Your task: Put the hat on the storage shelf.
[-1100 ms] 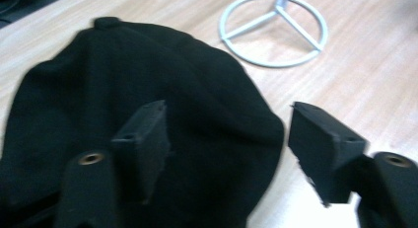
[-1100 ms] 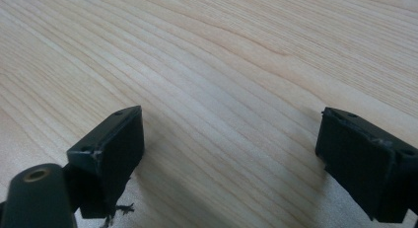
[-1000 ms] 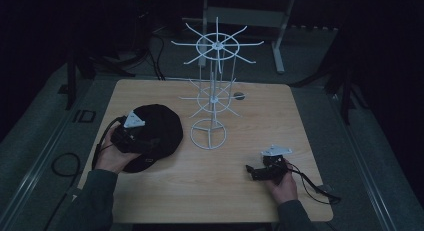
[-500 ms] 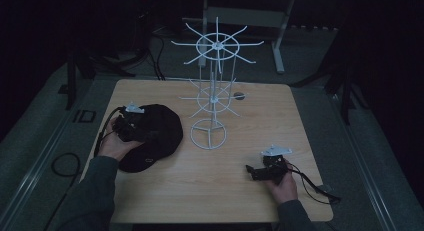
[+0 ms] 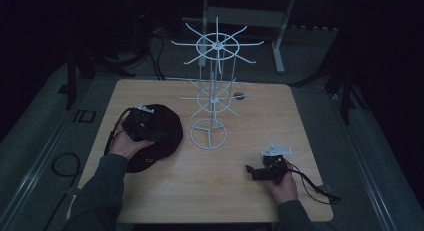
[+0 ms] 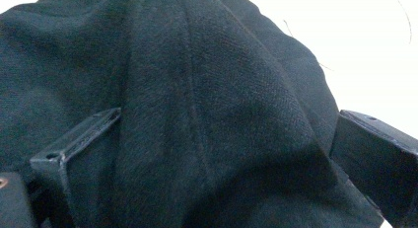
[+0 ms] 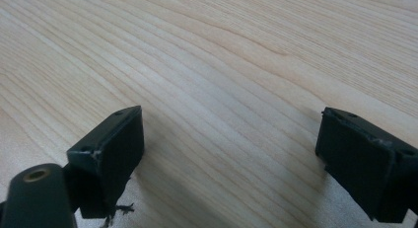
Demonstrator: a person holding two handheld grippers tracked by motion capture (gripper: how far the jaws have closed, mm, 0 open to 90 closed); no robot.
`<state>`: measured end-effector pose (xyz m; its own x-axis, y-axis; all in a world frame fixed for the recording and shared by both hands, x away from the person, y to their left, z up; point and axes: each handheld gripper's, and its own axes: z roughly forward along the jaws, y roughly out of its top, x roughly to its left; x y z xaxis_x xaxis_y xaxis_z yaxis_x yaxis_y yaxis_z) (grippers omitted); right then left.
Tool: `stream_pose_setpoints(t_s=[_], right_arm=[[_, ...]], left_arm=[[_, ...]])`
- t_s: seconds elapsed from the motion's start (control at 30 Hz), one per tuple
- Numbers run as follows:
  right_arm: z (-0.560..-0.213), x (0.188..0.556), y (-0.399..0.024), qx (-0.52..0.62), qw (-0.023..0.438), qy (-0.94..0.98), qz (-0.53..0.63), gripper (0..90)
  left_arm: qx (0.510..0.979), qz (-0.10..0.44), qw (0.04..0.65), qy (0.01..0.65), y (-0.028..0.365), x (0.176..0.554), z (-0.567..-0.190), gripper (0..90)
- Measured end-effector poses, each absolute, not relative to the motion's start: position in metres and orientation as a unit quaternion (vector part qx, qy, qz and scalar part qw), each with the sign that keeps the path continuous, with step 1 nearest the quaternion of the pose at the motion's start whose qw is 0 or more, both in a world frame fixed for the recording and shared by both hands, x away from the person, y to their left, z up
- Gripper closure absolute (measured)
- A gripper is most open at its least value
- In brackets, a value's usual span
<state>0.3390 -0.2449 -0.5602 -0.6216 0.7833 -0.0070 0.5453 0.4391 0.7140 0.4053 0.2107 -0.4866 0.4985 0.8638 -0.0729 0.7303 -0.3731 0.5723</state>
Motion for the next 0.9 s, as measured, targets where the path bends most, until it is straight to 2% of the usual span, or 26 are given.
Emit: stream_pose_setpoints(t_s=[0.07, 0.1, 0.23, 0.33, 0.57, 0.7, 0.73, 0.77, 0.8, 0.9], right_arm=[[-0.56, 0.339, -0.245, 0.4, 0.172, 0.831, 0.347, 10.9], [-0.56, 0.339, -0.245, 0.4, 0.171, 0.831, 0.347, 10.9], [-0.56, 0.339, -0.245, 0.4, 0.171, 0.831, 0.347, 10.9], [-0.56, 0.339, -0.245, 0.4, 0.171, 0.831, 0.347, 10.9], [-0.56, 0.339, -0.245, 0.4, 0.171, 0.831, 0.347, 10.9], [-0.56, 0.339, -0.245, 0.4, 0.171, 0.831, 0.347, 10.9], [-0.56, 0.339, -0.245, 0.4, 0.171, 0.831, 0.347, 10.9], [-0.56, 0.339, -0.245, 0.4, 0.171, 0.831, 0.347, 10.9], [-0.56, 0.339, -0.245, 0.4, 0.171, 0.831, 0.347, 10.9], [-0.56, 0.339, -0.245, 0.4, 0.171, 0.831, 0.347, 10.9]], left_arm=[[0.818, 0.128, 0.265, 0.495, 0.208, 0.406, -0.489, 2.7], [0.818, 0.137, 0.256, 0.497, 0.207, 0.406, -0.489, 5.7], [0.816, 0.155, 0.234, 0.505, 0.206, 0.404, -0.493, 29.0], [0.823, 0.144, 0.212, 0.507, 0.208, 0.404, -0.498, 42.2], [0.822, 0.123, 0.196, 0.52, 0.216, 0.405, -0.506, 56.4], [0.826, 0.12, 0.182, 0.52, 0.215, 0.406, -0.507, 69.8], [0.827, 0.118, 0.181, 0.52, 0.215, 0.406, -0.507, 69.8], [0.826, 0.116, 0.186, 0.52, 0.216, 0.406, -0.505, 78.3], [0.825, 0.115, 0.19, 0.52, 0.217, 0.406, -0.503, 81.0], [0.823, 0.121, 0.2, 0.518, 0.218, 0.404, -0.497, 84.3]])
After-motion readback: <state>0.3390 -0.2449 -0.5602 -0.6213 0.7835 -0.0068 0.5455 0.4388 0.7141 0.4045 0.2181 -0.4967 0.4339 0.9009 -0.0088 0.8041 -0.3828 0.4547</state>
